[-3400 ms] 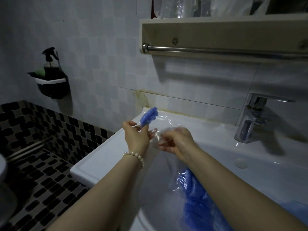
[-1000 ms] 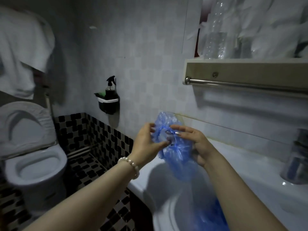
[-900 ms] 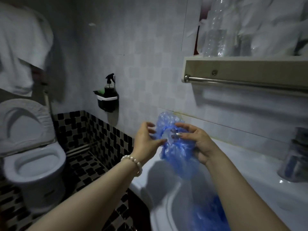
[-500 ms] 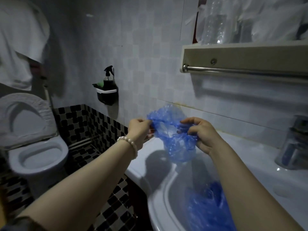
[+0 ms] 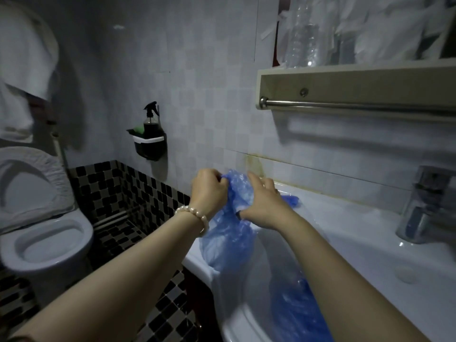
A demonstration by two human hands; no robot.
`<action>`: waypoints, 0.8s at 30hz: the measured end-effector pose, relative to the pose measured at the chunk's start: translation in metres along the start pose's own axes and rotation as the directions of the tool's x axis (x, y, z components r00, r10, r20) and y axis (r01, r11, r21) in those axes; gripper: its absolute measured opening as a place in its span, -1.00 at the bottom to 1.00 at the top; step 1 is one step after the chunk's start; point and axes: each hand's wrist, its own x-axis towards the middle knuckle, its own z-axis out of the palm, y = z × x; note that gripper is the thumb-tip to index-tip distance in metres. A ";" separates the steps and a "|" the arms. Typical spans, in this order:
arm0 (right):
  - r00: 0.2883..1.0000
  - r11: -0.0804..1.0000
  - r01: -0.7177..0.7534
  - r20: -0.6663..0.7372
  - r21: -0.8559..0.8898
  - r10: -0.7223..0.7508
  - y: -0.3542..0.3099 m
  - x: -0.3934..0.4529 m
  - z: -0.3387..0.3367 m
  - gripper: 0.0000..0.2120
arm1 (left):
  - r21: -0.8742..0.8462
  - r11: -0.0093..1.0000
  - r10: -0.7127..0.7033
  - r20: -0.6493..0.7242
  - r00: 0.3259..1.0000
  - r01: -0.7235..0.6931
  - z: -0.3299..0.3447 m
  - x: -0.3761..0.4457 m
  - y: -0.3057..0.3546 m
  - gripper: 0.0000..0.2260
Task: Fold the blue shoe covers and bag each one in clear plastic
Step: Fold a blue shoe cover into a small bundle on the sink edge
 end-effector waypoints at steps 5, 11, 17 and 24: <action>0.681 0.904 0.372 -0.724 0.209 -0.112 -0.002 0.001 -0.006 -0.78 | -0.092 0.996 -0.019 -0.094 0.995 0.010 -0.005 0.011 -0.012 -0.88; 0.911 0.928 0.347 -0.282 0.135 -0.300 -0.012 -0.002 0.003 -0.80 | -0.135 0.990 0.027 -0.148 0.989 -0.047 -0.002 0.013 -0.017 -0.70; 0.959 0.876 0.265 0.204 -0.402 -0.197 0.005 -0.002 0.003 -0.71 | 0.024 0.995 0.096 -0.104 0.990 -0.093 -0.011 0.024 -0.027 -0.70; 0.996 0.930 -0.095 -0.035 -0.355 0.088 0.035 0.008 -0.021 -0.64 | 0.516 0.287 0.693 0.470 0.547 -0.807 -0.033 0.026 -0.057 -0.87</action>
